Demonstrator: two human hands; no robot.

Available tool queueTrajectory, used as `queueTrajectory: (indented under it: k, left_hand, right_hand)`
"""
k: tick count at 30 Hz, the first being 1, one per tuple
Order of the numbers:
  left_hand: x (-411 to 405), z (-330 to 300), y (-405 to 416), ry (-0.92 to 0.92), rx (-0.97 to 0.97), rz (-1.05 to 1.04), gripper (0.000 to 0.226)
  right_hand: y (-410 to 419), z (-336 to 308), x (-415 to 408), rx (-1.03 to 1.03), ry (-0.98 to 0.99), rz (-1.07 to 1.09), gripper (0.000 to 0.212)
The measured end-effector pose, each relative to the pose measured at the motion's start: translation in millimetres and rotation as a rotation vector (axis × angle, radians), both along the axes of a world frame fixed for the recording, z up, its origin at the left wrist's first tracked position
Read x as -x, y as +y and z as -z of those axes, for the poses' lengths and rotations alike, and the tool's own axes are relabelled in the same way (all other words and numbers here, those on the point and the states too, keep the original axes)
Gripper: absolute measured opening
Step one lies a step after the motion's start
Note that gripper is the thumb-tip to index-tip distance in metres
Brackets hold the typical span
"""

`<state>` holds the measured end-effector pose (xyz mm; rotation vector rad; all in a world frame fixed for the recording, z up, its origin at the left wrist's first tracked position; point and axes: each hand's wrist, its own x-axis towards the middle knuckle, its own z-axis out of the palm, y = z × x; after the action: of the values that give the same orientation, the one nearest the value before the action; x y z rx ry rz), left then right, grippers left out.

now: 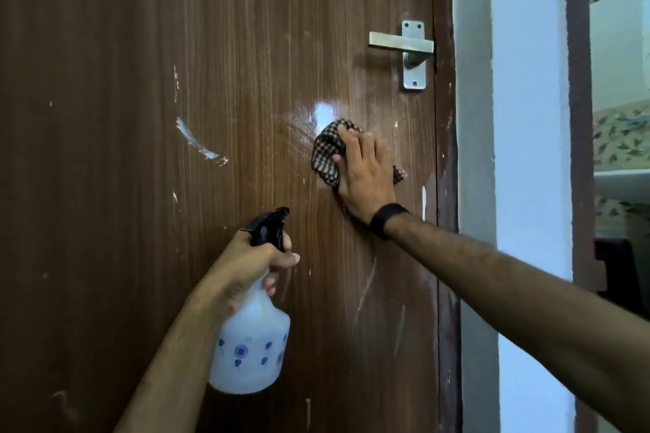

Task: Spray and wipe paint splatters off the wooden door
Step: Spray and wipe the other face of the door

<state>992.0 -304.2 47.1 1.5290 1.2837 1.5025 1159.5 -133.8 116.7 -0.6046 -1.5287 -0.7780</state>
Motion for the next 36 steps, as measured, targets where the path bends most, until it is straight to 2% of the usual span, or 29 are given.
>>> queueTrajectory:
  k: [2,4,6,9,11,13,17,19,22,25,27,28,30,31,34,35,36]
  left_hand:
    - [15,1,-7,0.05,0.059,0.001,0.014]
    - [32,2,-15,0.097,0.114,0.008,0.015]
    - [47,2,-23,0.122,0.142,0.01,0.016]
    - [64,1,-32,0.111,0.143,0.017,0.017]
    - [70,0,-37,0.096,0.126,0.02,0.017]
    - [74,0,-39,0.086,0.114,0.03,0.017]
    - [80,2,-40,0.069,0.122,0.045,0.017]
    - [83,4,-40,0.063,0.116,0.044,0.017]
    - [85,6,-37,0.056,0.105,0.039,0.017]
    - [82,9,-33,0.059,0.114,0.05,0.016]
    - [76,12,-27,0.059,0.14,0.066,0.016]
    - [71,14,-24,0.065,0.155,0.075,0.017]
    - [60,18,-19,0.081,0.177,0.093,0.017]
    - [54,20,-17,0.091,0.183,0.102,0.016]
    - [37,23,-9,0.123,0.2,0.14,0.016]
    - [32,24,-7,0.136,0.207,0.149,0.016]
    - [27,25,-4,0.151,0.215,0.153,0.016]
  right_hand:
    - [-1,10,6,-0.023,-0.046,0.022,0.044]
    - [-1,39,11,-0.098,-0.19,0.045,0.047]
    - [0,82,15,-0.191,-0.399,0.056,0.053]
    - [-3,139,14,-0.302,-0.796,0.12,0.072]
    - [-4,150,12,-0.325,-0.916,0.128,0.074]
    - [-4,136,15,-0.289,-0.832,0.097,0.07]
    - [-17,70,35,-0.119,-0.311,0.0,0.055]
    - [-25,51,45,-0.09,-0.207,0.011,0.048]
    - [-26,72,57,-0.071,-0.258,0.033,0.053]
    - [-24,137,56,-0.144,-0.597,0.094,0.073]
    - [-22,180,44,-0.225,-0.854,0.151,0.072]
    - [-21,197,35,-0.242,-0.913,0.153,0.068]
    - [-18,215,18,-0.216,-0.872,0.123,0.062]
    - [-16,216,8,-0.184,-0.798,0.126,0.067]
    - [-5,199,-23,0.0,-0.503,0.169,0.1]
    - [-2,185,-32,0.075,-0.383,0.14,0.102]
    - [-1,169,-39,0.142,-0.254,0.109,0.094]
